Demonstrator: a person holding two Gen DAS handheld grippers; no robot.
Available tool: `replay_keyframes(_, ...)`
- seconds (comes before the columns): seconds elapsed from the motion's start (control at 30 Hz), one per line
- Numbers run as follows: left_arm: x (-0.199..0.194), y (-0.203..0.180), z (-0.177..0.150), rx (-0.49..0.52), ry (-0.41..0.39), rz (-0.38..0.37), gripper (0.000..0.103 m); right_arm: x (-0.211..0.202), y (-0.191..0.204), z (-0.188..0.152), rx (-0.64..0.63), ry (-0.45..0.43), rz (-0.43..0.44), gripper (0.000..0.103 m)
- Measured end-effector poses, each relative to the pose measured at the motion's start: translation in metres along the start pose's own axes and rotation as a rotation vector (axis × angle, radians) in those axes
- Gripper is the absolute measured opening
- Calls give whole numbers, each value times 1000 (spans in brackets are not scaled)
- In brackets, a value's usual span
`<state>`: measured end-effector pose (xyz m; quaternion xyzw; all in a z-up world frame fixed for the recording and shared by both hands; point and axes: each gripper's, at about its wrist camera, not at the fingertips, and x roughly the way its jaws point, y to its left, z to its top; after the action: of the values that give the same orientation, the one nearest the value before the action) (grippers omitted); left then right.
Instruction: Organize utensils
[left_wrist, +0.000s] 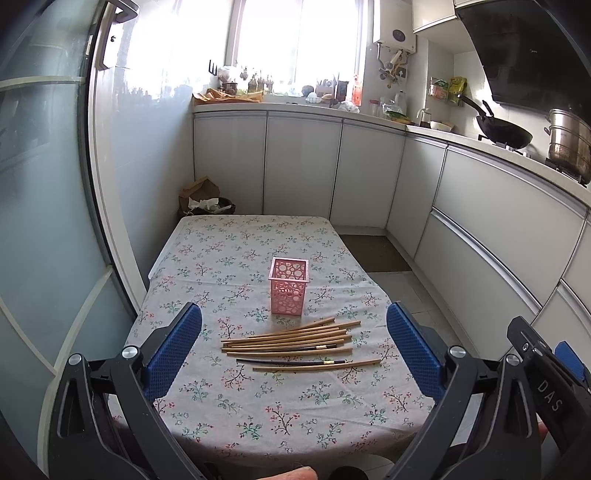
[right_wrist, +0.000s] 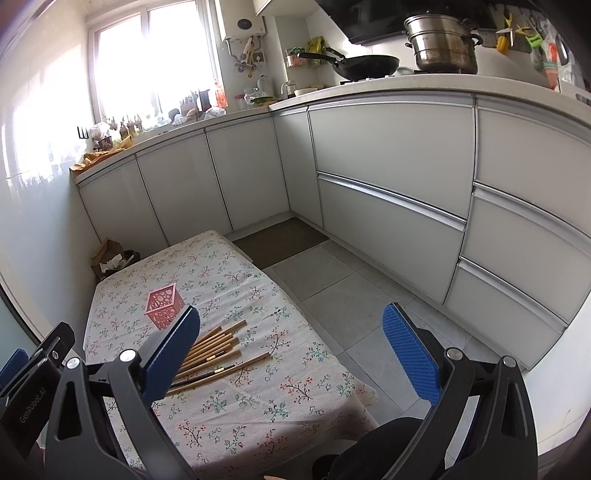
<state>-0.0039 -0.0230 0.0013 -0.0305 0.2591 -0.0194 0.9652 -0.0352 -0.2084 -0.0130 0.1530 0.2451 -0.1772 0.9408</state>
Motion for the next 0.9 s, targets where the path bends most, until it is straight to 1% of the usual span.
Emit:
replay_keyframes(0.17, 3, 0, -2, -2, 14, -5, 96, 0, 0, 0, -1, 0, 0, 97)
replay_keyframes(0.67, 1, -1, 0, -2, 7, 2, 96, 1, 0, 0, -2, 2, 0, 97)
replay_keyframes(0.9, 4, -1, -1, 2, 16, 1, 96, 4, 1, -2, -5, 9, -1, 97)
